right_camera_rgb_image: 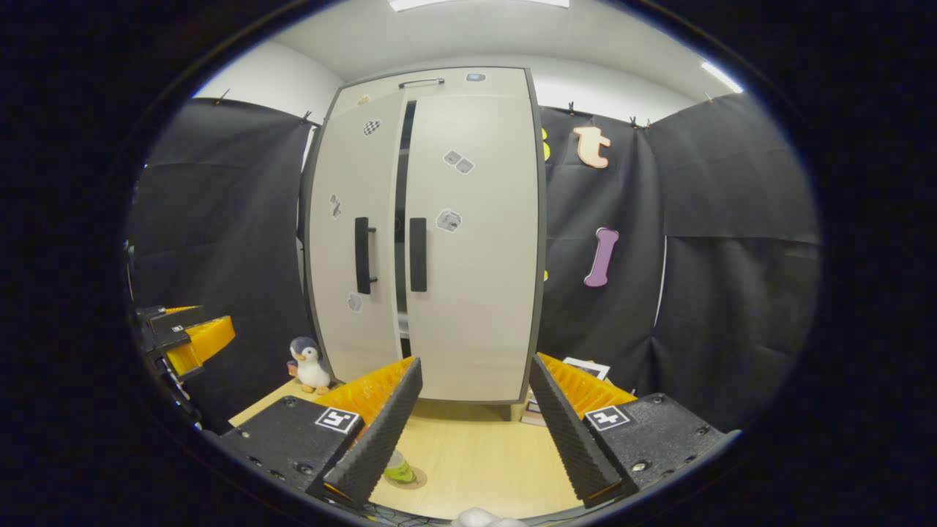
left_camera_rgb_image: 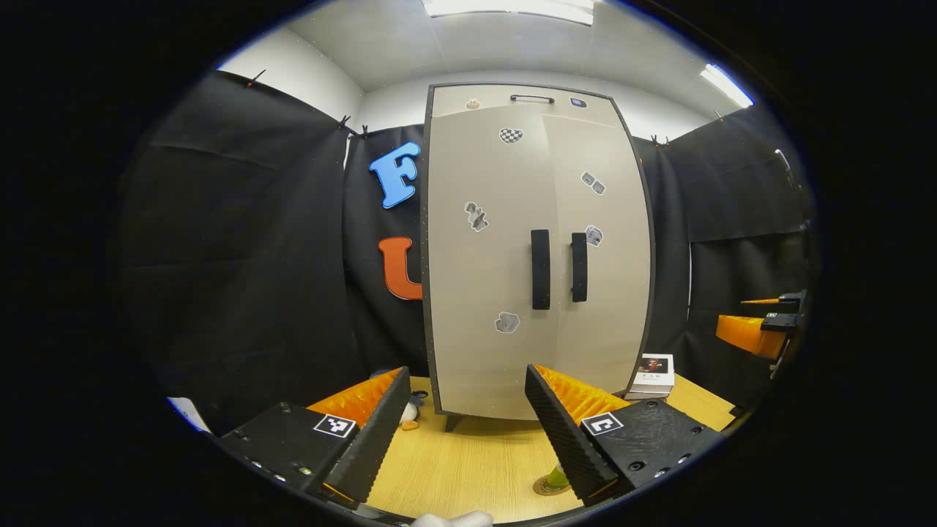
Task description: Grasp the bottle in the cabinet with the left hand and place it on the coaster, then close the right door with the right hand and the left door with the left hand.
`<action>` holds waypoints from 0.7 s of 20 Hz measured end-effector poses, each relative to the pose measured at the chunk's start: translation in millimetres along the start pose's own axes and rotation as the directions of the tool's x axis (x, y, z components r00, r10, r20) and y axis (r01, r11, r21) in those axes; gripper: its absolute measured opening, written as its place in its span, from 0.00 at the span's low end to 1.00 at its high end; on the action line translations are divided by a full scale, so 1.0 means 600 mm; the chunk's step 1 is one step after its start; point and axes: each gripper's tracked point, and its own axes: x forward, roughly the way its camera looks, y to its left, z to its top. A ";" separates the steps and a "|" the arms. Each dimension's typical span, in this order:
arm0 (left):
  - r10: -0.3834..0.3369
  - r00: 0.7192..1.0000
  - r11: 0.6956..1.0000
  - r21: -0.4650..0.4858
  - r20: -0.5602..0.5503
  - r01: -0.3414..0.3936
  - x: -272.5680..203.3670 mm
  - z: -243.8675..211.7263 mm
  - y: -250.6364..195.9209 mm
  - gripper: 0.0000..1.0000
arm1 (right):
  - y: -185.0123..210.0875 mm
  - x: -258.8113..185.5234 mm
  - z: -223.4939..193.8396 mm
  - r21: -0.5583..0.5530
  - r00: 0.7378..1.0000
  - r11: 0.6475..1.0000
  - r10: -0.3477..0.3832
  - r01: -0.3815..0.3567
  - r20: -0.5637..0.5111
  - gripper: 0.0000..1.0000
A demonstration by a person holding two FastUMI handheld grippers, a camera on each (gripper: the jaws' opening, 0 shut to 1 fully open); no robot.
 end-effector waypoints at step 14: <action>-0.024 1.000 1.000 0.005 0.003 0.024 0.006 0.006 0.007 0.96 | 0.005 -0.006 0.011 0.000 1.000 1.000 -0.017 0.017 0.016 0.97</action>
